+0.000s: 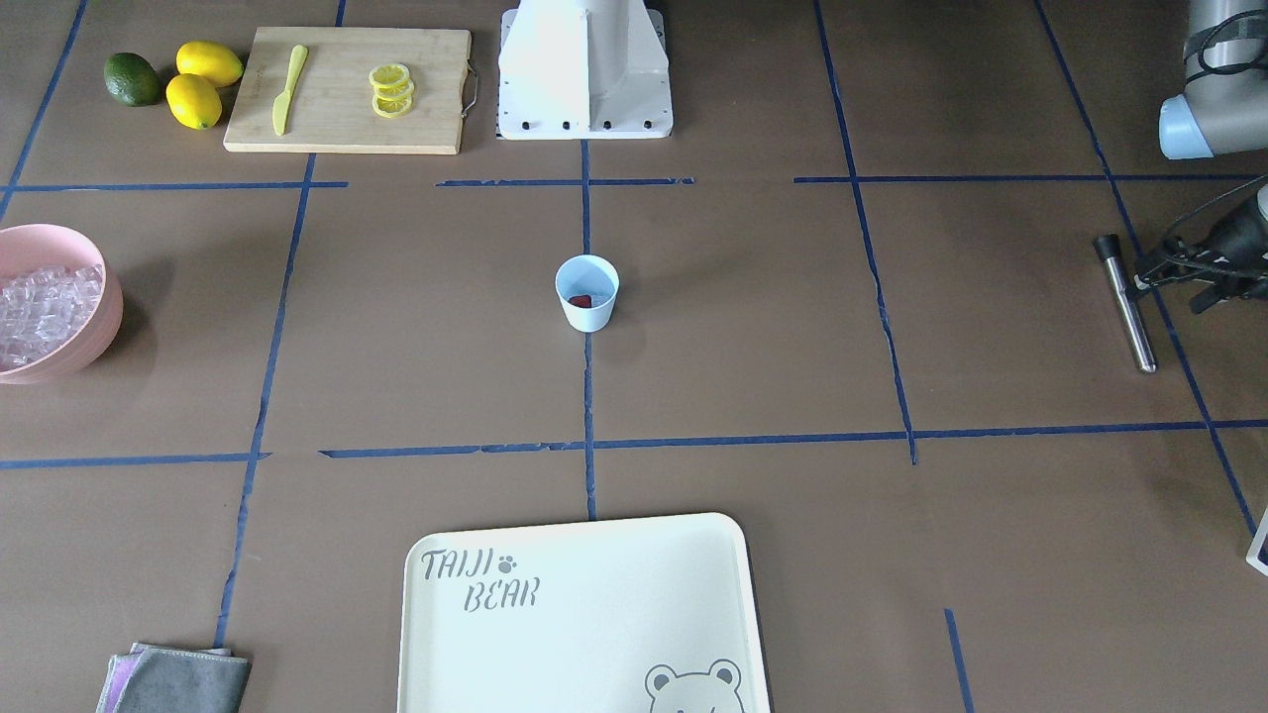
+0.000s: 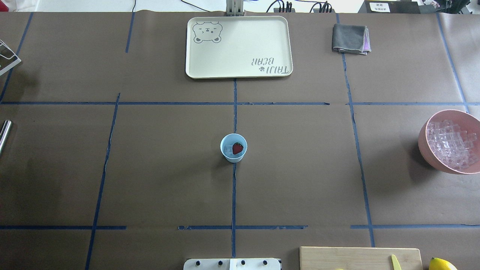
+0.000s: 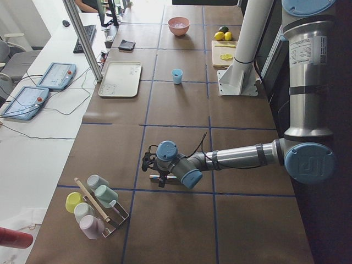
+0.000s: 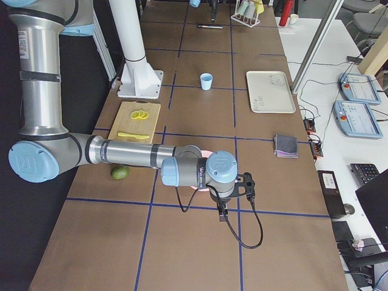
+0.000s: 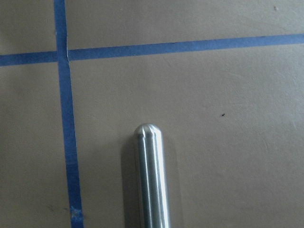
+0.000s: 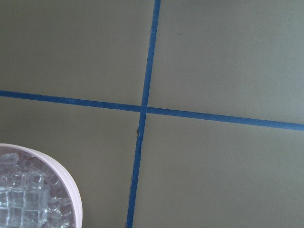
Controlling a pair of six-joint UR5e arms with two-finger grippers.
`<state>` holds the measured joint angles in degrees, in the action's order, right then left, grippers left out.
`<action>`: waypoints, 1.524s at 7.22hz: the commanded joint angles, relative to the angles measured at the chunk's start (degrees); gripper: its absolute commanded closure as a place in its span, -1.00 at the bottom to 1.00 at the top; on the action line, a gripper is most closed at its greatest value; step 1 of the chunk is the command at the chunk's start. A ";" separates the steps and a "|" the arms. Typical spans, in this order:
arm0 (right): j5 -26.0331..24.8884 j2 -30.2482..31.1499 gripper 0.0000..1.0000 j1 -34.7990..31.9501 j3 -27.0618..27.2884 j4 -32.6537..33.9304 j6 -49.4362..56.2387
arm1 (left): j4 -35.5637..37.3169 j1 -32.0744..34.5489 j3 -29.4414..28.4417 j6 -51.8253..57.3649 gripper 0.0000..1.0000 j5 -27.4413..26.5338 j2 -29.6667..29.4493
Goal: Mash ice and strawberries in cup
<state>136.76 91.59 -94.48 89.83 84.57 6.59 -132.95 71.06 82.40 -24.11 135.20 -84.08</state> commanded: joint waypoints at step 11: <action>0.09 -0.09 -1.00 1.05 0.09 0.16 -0.62 | 41.72 21.58 14.46 33.34 -1.00 0.77 0.41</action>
<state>136.83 91.50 -93.43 89.91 84.70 5.98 -91.26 92.59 96.82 9.25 136.04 -83.71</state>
